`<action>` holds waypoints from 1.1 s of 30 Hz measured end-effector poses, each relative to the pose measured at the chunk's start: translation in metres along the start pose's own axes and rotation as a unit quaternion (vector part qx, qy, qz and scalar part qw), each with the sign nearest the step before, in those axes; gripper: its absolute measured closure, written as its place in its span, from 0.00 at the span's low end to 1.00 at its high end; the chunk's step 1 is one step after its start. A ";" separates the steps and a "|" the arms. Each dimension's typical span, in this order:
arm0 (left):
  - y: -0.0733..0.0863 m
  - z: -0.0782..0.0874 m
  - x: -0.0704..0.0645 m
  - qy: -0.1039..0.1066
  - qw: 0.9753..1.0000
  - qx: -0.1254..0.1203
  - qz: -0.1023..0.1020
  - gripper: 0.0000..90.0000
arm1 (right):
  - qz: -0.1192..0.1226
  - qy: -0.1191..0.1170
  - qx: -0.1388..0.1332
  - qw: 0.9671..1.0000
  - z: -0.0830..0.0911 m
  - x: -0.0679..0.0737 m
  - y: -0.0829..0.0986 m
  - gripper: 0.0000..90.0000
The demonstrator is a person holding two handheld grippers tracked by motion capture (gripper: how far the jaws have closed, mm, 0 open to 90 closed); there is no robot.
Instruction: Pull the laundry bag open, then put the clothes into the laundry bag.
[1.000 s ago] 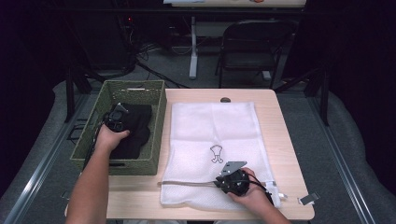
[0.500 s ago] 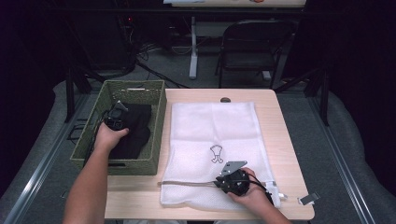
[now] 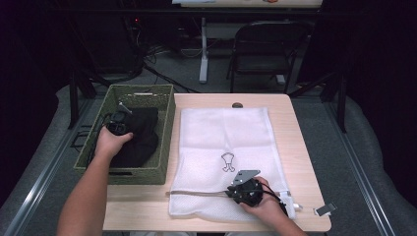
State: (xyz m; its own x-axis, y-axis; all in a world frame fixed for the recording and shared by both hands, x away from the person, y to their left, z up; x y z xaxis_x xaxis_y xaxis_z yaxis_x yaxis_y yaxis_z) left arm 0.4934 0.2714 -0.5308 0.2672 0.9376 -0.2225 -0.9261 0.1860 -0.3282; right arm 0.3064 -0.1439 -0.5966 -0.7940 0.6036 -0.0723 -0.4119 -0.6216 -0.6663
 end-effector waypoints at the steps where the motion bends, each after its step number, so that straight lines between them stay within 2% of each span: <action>1: 0.000 0.002 0.000 0.000 1.000 -0.002 0.001 0.75 | 0.000 -0.001 0.001 1.000 0.000 0.000 0.000 0.87; 4: 0.001 0.008 0.000 0.006 1.000 -0.005 0.002 0.75 | 0.000 -0.003 -0.003 1.000 0.000 -0.001 0.000 0.87; 7: -0.001 0.017 -0.003 -0.007 1.000 -0.005 -0.007 0.75 | 0.002 -0.003 -0.003 1.000 0.000 -0.001 0.000 0.88; 11: -0.004 0.030 -0.006 0.003 1.000 -0.015 -0.008 0.75 | 0.001 -0.001 -0.001 1.000 0.000 0.000 0.000 0.88; 14: -0.008 0.038 -0.010 -0.004 1.000 -0.016 -0.016 0.75 | 0.000 -0.001 0.000 1.000 0.000 0.000 0.000 0.88; 17: -0.010 0.045 -0.014 0.005 1.000 -0.023 -0.016 0.75 | 0.000 0.000 0.000 1.000 0.000 0.000 0.000 0.88; 21: -0.012 0.050 -0.018 0.000 1.000 -0.019 -0.025 0.75 | 0.000 0.000 0.000 1.000 0.000 0.000 0.000 0.88; 24: -0.015 0.053 -0.020 0.006 1.000 -0.019 -0.023 0.75 | 0.000 -0.001 -0.001 1.000 0.000 0.000 0.000 0.88; 27: -0.017 0.055 -0.022 -0.002 0.999 -0.014 -0.028 0.75 | -0.001 -0.001 -0.001 1.000 0.000 0.000 0.000 0.88; 32: -0.021 0.062 -0.023 0.002 0.999 -0.019 -0.026 0.75 | -0.006 -0.002 0.001 1.000 0.000 0.000 0.000 0.88; 33: -0.022 0.064 -0.023 0.003 0.999 -0.018 -0.026 0.75 | -0.015 -0.003 0.004 1.000 0.001 0.001 0.000 0.88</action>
State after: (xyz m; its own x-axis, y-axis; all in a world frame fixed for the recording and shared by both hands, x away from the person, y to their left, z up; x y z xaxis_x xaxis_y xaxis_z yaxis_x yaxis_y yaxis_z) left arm 0.4909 0.2647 -0.4598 0.3166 0.9252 -0.2090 -0.9006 0.2240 -0.3724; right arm 0.3054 -0.1440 -0.5966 -0.7843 0.6185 -0.0479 -0.4389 -0.6078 -0.6618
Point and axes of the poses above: each handheld gripper's, and its own axes: z roughly backward along the jaws, y roughly out of its underside, x roughly to its left, the point moved 3 cm from there along -z, roughly forward along the jaws, and after that the axes turned 6 degrees about y, right-handed, at the moved point
